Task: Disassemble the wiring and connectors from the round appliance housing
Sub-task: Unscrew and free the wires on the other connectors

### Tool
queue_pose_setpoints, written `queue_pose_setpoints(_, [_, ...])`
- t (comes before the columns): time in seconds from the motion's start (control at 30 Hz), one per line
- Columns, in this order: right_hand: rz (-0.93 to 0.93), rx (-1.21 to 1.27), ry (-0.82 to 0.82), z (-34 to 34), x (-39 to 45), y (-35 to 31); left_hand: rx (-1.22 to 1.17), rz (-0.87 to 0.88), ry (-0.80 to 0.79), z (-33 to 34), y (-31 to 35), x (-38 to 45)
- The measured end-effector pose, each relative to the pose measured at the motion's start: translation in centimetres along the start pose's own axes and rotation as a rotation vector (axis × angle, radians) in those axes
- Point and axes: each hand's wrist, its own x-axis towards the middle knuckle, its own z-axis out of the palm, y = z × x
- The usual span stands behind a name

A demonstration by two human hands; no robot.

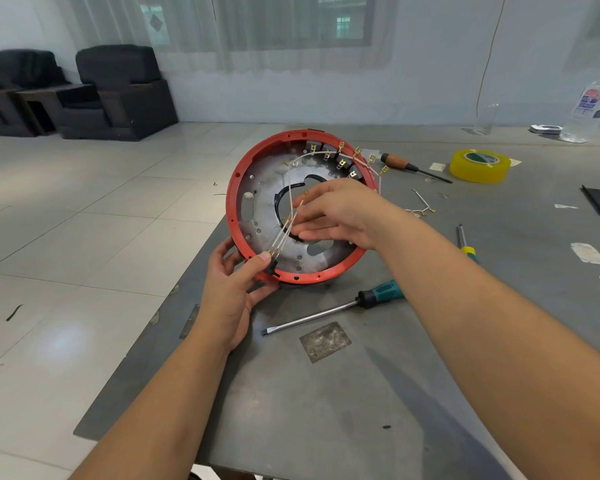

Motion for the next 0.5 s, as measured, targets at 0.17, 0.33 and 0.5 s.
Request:
queue_pose_setpoints(0.17, [-0.163, -0.146, 0.139, 0.4, 0.0, 0.6, -0.003, -0.005, 0.003, 0.0, 0.0, -0.1])
queue_pose_setpoints(0.33, [-0.346, -0.353, 0.221, 0.4, -0.5, 0.7, -0.004, -0.019, 0.005, -0.1, 0.0, 0.0])
queue_pose_setpoints(0.5, [-0.347, -0.345, 0.172, 1.1, -0.3, 0.0, -0.003, -0.017, 0.000, -0.1, 0.0, 0.0])
